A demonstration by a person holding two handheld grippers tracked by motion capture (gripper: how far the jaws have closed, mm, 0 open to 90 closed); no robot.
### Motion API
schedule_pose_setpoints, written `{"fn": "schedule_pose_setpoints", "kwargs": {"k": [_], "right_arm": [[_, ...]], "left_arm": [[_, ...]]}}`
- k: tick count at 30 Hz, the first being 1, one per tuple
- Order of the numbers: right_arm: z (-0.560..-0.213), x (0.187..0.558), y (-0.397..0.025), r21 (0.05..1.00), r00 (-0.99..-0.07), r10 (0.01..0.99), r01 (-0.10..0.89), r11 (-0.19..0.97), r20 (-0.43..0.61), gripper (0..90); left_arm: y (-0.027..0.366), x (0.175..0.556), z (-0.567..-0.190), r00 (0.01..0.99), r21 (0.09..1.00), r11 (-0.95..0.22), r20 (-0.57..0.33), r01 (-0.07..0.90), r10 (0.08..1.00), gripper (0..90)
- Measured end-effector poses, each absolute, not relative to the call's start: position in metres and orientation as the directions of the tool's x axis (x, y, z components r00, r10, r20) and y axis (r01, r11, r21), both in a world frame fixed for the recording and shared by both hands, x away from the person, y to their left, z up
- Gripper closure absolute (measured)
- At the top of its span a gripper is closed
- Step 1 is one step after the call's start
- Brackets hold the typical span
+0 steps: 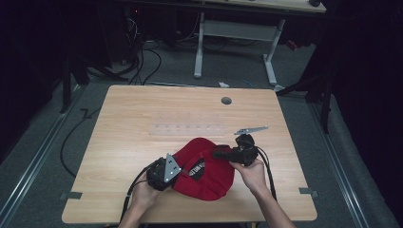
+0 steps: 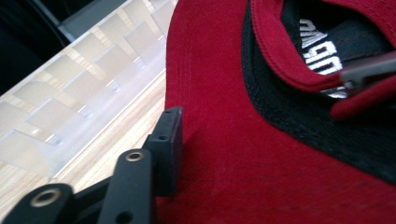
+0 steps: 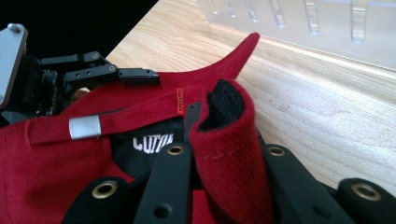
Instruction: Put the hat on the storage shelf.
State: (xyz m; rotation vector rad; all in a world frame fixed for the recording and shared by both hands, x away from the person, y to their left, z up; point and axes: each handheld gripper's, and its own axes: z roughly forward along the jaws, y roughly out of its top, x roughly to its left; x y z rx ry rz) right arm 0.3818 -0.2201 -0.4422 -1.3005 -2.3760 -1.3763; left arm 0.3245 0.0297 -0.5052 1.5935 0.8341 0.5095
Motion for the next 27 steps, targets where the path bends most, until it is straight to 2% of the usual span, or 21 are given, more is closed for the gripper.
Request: {"fn": "schedule_pose_setpoints", "kwargs": {"k": [9, 14, 16, 20, 27], "right_arm": [[-0.44, 0.382, -0.224, 0.674, -0.635, 0.603, 0.709, 0.207, 0.483, 77.5], [-0.438, 0.384, -0.231, 0.694, -0.623, 0.614, 0.701, 0.163, 0.484, 74.3], [-0.438, 0.384, -0.234, 0.698, -0.621, 0.615, 0.699, 0.154, 0.486, 74.1], [-0.437, 0.385, -0.237, 0.711, -0.622, 0.613, 0.69, 0.135, 0.487, 71.3], [-0.432, 0.383, -0.25, 0.741, -0.608, 0.623, 0.669, 0.067, 0.493, 62.3]], "left_arm": [[0.031, 0.32, -0.497, 0.694, 0.972, -0.097, -0.082, 0.214, 0.715, 68.6], [0.035, 0.321, -0.495, 0.685, 0.972, -0.128, -0.045, 0.199, 0.727, 78.3], [0.039, 0.322, -0.493, 0.676, 0.971, -0.113, -0.061, 0.21, 0.735, 79.6], [0.037, 0.32, -0.491, 0.686, 0.967, -0.186, 0.016, 0.175, 0.728, 82.2], [0.031, 0.316, -0.491, 0.697, 0.962, -0.216, 0.039, 0.168, 0.716, 86.0]]}}
